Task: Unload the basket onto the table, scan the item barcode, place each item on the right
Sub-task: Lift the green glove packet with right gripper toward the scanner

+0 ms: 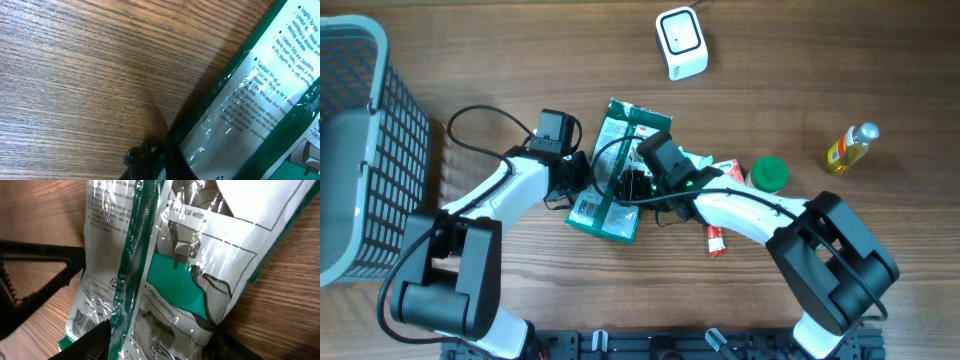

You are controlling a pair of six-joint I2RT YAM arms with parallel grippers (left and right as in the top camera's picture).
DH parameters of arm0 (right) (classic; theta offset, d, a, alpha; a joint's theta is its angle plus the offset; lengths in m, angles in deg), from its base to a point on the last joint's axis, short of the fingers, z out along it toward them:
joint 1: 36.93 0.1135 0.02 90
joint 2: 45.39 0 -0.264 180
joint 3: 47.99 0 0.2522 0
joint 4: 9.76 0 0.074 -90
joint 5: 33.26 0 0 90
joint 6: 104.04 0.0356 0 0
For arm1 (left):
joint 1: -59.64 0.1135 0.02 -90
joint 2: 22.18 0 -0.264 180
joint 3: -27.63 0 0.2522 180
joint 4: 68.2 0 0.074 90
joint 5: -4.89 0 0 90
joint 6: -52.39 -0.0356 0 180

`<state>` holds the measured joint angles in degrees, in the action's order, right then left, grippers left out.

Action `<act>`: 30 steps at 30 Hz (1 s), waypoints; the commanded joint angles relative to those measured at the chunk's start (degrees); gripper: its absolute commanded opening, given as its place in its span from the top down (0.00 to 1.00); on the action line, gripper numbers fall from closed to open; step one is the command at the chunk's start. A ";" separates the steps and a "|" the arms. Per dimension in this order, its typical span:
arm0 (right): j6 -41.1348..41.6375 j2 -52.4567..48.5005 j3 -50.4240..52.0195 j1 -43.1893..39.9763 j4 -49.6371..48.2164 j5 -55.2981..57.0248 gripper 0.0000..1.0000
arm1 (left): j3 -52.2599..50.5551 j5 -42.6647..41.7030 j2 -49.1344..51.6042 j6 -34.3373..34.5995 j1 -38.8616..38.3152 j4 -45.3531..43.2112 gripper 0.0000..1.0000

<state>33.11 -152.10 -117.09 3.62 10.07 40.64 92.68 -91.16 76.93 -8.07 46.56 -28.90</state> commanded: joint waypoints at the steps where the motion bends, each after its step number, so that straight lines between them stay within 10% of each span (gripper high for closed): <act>1: 4.17 -4.70 1.46 0.26 -0.50 -0.55 0.40 | -0.72 -0.46 2.23 1.01 -0.70 0.37 0.96; 7: 5.38 -10.71 1.44 0.39 -10.16 -5.88 0.43 | -0.72 -0.46 2.23 0.98 -0.70 0.37 0.96; 14: 3.37 -10.71 1.46 0.28 -14.91 -5.42 0.82 | -0.70 1.77 2.21 0.98 -0.33 0.35 0.96; 23: -5.60 -9.25 1.20 0.24 -12.85 -2.82 0.96 | 3.61 2.05 -6.36 0.94 12.20 -1.92 0.96; 24: -9.86 -7.63 1.01 0.24 -12.76 -2.80 0.96 | 3.61 2.10 -7.41 0.87 13.53 -3.30 0.87; 28: -30.95 3.39 -2.69 0.24 -3.17 2.99 0.96 | 3.58 2.08 -7.50 0.94 16.00 -5.64 0.00; 30: -45.07 10.51 -7.82 0.24 7.43 8.35 0.96 | 3.58 2.08 -7.50 0.94 16.09 -5.20 0.00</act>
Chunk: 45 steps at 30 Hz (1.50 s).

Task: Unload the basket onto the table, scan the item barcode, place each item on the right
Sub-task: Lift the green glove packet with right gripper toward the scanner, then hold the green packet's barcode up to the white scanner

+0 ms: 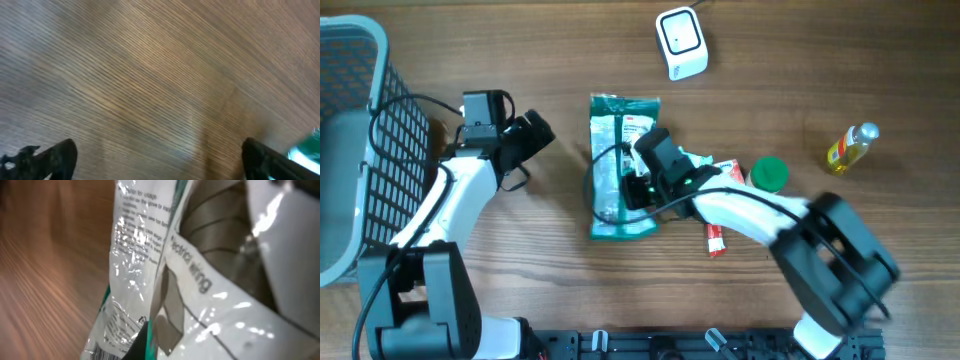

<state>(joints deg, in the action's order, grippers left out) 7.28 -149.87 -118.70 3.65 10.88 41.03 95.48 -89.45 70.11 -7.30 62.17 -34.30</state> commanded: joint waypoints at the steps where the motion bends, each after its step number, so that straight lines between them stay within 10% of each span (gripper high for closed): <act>1: -24.39 10.21 -9.64 0.22 12.41 11.04 0.96 | 0.79 0.37 -0.68 0.17 0.48 0.20 0.00; 5: -47.08 11.72 -30.69 0.22 30.27 28.55 0.96 | 0.79 0.37 -0.68 0.17 0.48 0.20 0.00; 12: -82.27 9.25 -39.10 -1.33 14.71 41.42 0.96 | 0.79 0.37 -0.68 0.17 0.48 0.20 0.00; 31: -85.53 -27.19 -39.10 -15.61 -36.06 41.90 0.96 | 0.79 0.37 -0.68 0.17 0.48 0.20 0.00; 45: -73.44 -30.14 -39.10 -14.21 -30.05 37.66 0.96 | 0.79 0.37 -0.68 0.17 0.48 0.20 0.00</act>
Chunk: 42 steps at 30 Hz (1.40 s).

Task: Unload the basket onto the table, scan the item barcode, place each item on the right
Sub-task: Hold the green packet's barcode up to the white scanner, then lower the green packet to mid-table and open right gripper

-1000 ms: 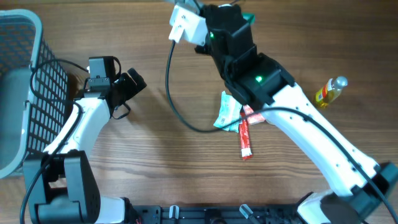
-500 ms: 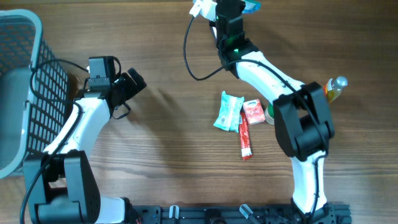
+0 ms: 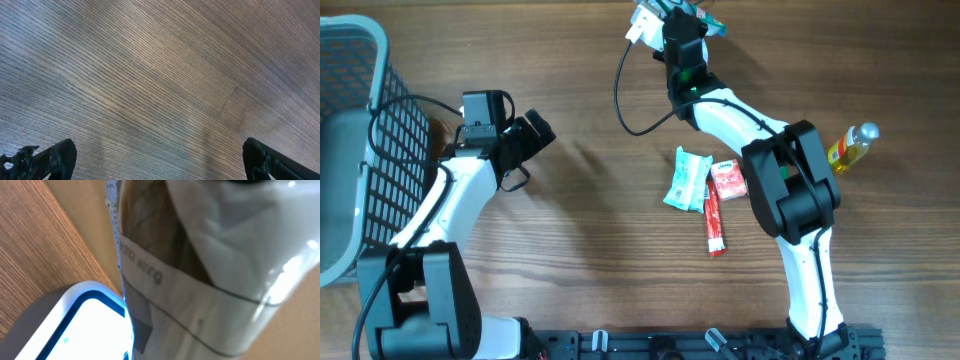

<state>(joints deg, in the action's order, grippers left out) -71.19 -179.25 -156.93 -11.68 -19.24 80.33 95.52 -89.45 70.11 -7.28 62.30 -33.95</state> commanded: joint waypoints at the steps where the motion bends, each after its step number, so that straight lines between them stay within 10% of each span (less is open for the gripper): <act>1: 5.29 -0.76 -0.87 1.51 0.15 -1.64 0.96 | 0.74 0.37 -0.68 0.15 0.35 -0.15 0.00; 15: 18.47 8.70 -0.87 2.38 8.46 0.37 0.96 | 0.74 0.37 -0.68 0.15 0.35 -0.15 0.00; 20: 46.62 25.27 -0.87 2.19 40.94 -8.94 0.96 | 0.74 0.37 -0.68 0.15 0.35 -0.15 0.00; 25: 75.54 26.45 3.23 2.19 72.59 -46.25 0.88 | 0.74 0.37 -0.68 0.15 0.35 -0.15 0.00; 31: 85.83 26.45 20.28 2.60 60.02 -53.90 0.92 | 0.74 0.37 -0.68 0.15 0.35 -0.15 0.00; 37: 85.70 26.45 20.68 5.03 58.97 -53.68 0.26 | 0.74 0.37 -0.68 0.15 0.35 -0.15 0.00; 42: 85.64 26.45 20.68 6.08 61.24 -40.92 0.14 | 0.74 0.37 -0.68 0.15 0.35 -0.15 0.00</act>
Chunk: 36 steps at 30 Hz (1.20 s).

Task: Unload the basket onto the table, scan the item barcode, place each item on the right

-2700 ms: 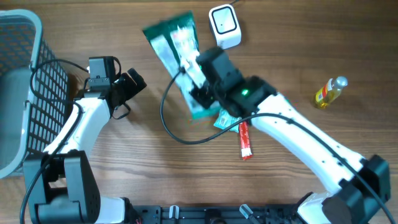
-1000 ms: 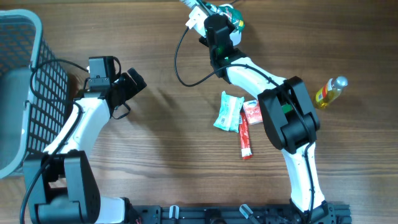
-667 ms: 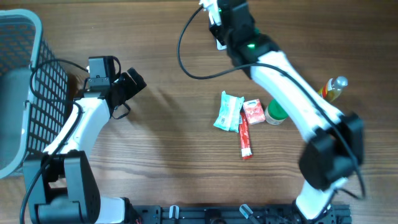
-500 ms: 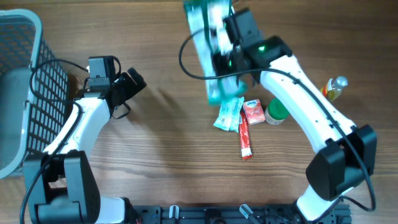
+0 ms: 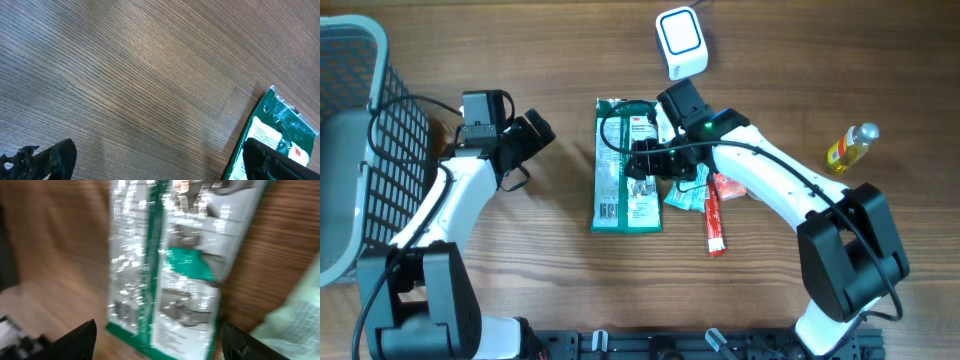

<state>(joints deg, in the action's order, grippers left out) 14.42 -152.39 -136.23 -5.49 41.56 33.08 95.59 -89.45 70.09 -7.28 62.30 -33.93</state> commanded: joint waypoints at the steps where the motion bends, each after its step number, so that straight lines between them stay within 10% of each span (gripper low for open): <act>1: 0.04 -0.42 -0.02 -0.11 0.35 7.87 0.00 | 0.68 0.37 -0.66 0.15 0.35 -0.17 0.00; 22: 0.07 1.79 -0.02 -0.22 -3.93 13.75 0.00 | 0.68 0.37 -0.66 0.15 0.35 -0.17 0.00; 36: -29.94 72.30 1.14 -8.37 5.40 25.55 0.00 | 0.68 0.37 -0.66 0.15 0.35 -0.17 0.00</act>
<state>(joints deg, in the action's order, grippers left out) -12.74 -86.51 -136.30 -11.43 45.61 56.31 95.59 -89.45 70.07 -7.28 62.30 -33.89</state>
